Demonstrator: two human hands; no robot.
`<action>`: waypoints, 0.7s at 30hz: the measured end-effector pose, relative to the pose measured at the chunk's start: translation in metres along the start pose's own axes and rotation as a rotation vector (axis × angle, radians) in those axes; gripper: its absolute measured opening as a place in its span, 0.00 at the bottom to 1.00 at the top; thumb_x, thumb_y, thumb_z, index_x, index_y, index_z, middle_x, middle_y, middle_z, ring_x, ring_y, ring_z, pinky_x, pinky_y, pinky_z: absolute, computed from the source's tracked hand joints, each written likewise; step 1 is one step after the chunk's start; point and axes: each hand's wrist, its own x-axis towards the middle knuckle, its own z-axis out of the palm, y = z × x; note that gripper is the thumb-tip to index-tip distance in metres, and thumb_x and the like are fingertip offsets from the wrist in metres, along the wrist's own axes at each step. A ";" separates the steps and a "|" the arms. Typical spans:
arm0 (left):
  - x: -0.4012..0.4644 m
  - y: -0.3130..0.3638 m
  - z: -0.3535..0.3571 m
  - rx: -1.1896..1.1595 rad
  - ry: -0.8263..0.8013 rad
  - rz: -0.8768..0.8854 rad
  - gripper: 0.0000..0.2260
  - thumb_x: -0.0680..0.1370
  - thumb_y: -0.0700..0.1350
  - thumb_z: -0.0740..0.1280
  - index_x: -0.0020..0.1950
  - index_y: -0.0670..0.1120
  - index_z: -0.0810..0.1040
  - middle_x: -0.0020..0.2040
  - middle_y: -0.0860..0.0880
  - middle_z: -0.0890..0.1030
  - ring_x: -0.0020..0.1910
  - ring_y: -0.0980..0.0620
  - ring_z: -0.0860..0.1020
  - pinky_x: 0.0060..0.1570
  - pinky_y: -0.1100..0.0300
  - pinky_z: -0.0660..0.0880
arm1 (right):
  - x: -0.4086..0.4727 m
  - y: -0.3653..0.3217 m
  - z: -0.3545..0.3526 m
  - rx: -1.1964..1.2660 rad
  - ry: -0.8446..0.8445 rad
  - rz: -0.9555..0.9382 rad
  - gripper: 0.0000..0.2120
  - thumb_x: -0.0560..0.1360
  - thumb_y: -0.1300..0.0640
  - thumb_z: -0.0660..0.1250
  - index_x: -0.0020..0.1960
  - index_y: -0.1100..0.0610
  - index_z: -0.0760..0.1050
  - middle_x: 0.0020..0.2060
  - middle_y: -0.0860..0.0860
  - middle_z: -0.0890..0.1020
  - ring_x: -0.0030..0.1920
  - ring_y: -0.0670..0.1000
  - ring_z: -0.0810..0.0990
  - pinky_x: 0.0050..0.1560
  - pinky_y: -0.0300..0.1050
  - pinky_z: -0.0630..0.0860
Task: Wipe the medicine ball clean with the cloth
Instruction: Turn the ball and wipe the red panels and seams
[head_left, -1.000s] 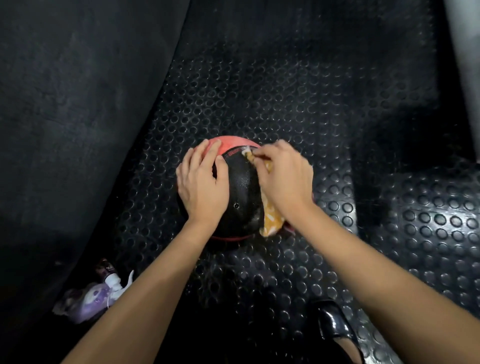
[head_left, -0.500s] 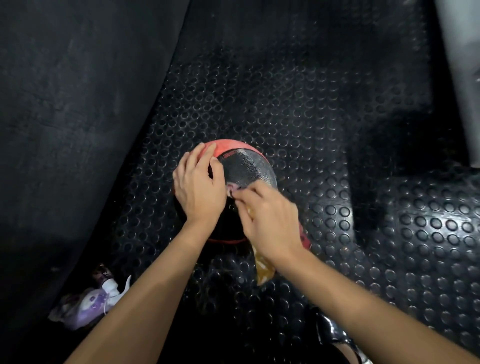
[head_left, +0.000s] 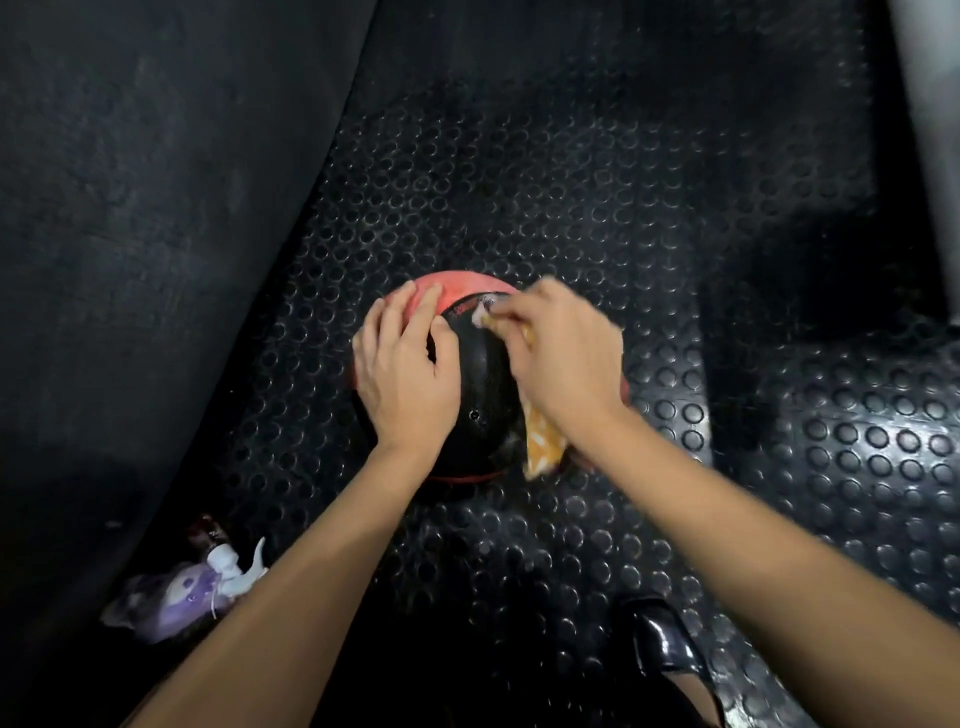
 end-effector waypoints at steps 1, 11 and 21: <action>-0.003 0.000 0.001 0.006 0.004 0.008 0.24 0.78 0.54 0.49 0.69 0.51 0.73 0.70 0.51 0.72 0.71 0.46 0.65 0.69 0.49 0.61 | 0.014 0.002 -0.002 -0.013 -0.044 0.024 0.09 0.77 0.52 0.63 0.55 0.45 0.79 0.49 0.46 0.78 0.50 0.50 0.78 0.42 0.43 0.67; -0.003 0.001 0.001 0.004 0.019 0.010 0.24 0.78 0.53 0.49 0.68 0.50 0.74 0.69 0.50 0.73 0.70 0.45 0.66 0.70 0.48 0.62 | 0.024 -0.004 -0.009 -0.016 -0.135 0.065 0.10 0.77 0.51 0.64 0.56 0.43 0.79 0.54 0.45 0.79 0.54 0.51 0.78 0.46 0.42 0.67; -0.001 0.002 0.001 0.012 0.013 0.002 0.24 0.78 0.54 0.48 0.68 0.51 0.74 0.69 0.51 0.72 0.70 0.46 0.65 0.70 0.49 0.61 | 0.029 -0.009 -0.012 -0.051 -0.174 0.069 0.09 0.77 0.51 0.64 0.55 0.43 0.80 0.55 0.45 0.81 0.53 0.51 0.79 0.45 0.41 0.67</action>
